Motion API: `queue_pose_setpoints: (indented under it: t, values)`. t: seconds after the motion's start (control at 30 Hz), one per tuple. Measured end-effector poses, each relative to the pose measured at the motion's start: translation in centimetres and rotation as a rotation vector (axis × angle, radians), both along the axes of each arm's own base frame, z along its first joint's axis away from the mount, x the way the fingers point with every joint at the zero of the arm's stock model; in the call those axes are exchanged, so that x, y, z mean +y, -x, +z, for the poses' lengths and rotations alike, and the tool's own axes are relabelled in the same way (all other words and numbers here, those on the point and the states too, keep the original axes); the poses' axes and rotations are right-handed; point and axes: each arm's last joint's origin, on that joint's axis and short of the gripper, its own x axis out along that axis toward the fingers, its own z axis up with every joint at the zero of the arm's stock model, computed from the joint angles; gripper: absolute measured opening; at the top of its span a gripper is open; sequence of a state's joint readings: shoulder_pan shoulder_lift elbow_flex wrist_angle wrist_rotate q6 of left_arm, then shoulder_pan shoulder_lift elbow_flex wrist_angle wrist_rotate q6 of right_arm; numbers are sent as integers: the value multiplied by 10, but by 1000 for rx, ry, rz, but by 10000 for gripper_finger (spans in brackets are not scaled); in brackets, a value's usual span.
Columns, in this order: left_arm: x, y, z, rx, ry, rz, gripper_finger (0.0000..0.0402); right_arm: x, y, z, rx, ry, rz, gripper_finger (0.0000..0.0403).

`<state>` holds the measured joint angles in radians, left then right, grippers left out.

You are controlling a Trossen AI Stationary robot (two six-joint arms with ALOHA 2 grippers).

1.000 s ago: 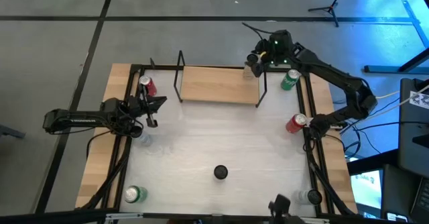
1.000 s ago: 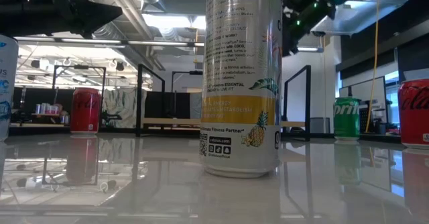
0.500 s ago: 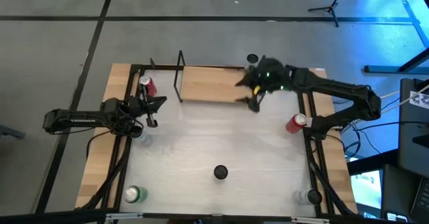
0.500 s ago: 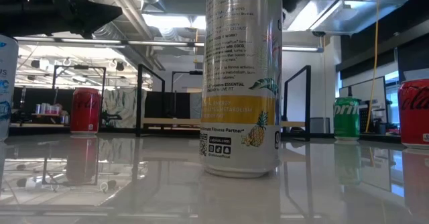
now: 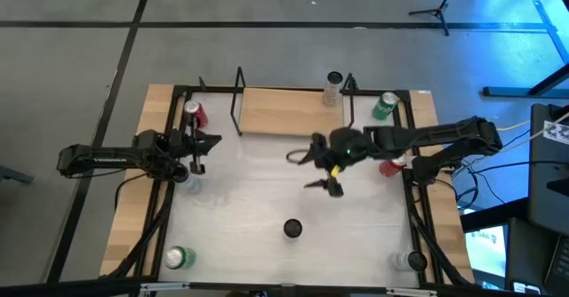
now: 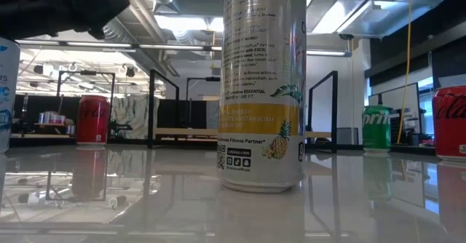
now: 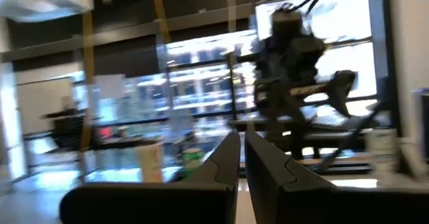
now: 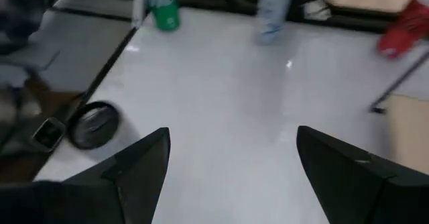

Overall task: Place canned beverage on shelf
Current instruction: Put the white yellow soda can on the shelf aligned with the other white yellow soda can

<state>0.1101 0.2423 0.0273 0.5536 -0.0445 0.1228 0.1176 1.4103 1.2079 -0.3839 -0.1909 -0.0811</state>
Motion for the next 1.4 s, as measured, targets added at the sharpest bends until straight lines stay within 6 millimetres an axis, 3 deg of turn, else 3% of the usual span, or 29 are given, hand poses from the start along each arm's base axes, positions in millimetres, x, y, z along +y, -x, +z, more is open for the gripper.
queue_pose_setpoints:
  t: [0.2,0.47,0.6,0.77,0.93,1.2,1.4]
  values:
    - [-8,-8,-5,45,76,-135,18,34,-7,-13,36,-35,25,321]
    - [-28,-24,-1,76,147,-237,18,68,1,-17,65,-33,-73,321]
    - [-34,-34,16,80,155,-196,18,77,5,-18,71,-63,-143,321]
    - [-48,-50,45,160,135,-281,18,92,11,-19,79,-86,-206,321]
    - [-65,-69,54,255,116,-317,18,109,12,-29,89,-59,-236,321]
    - [-99,-106,46,401,139,-364,17,132,8,-57,164,-36,-256,321]
    - [-137,-127,41,528,156,-446,18,144,17,-70,259,-44,-272,321]
